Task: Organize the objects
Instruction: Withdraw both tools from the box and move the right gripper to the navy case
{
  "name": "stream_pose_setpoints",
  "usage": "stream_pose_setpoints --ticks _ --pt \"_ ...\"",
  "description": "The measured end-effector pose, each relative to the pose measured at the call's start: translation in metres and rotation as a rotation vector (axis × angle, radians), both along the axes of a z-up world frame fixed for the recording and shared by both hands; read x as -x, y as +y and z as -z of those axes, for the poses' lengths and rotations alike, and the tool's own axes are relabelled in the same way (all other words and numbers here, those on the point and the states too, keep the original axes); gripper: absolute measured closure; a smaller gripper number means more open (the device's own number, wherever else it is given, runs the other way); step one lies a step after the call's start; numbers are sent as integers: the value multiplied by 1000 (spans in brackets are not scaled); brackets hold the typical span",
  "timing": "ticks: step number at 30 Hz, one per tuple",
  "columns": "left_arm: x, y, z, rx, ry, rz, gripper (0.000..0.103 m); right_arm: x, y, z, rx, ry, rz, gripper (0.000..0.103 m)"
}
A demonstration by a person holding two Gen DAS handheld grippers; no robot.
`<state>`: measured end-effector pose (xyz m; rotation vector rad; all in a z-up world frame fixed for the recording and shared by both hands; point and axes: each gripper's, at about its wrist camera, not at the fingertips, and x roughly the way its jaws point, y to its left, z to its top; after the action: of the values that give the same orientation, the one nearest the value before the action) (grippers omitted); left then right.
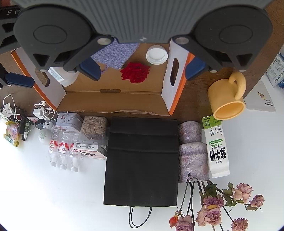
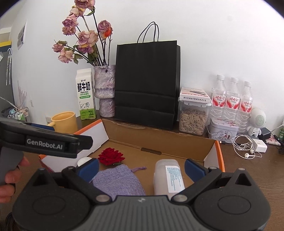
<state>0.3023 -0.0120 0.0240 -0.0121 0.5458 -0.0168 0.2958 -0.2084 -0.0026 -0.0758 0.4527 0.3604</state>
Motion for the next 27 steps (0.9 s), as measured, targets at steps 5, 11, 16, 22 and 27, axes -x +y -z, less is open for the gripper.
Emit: stream_pose_setpoints --ticks 5,11,16,22,27 --pt "23 1 -7 -12 -5 -9 0 23 -4 -5 2 -1 0 0" --pt "53 5 -13 -18 -3 -18 0 54 -11 -10 3 -5 4 0" --pt "79 9 -13 -21 5 -26 0 82 -15 -11 2 -4 2 0" --pt "111 15 -9 -27 19 -37 0 113 -16 -7 4 6 -5 0" --pt "136 22 -4 -32 32 -44 0 137 -14 -1 13 22 -18 0"
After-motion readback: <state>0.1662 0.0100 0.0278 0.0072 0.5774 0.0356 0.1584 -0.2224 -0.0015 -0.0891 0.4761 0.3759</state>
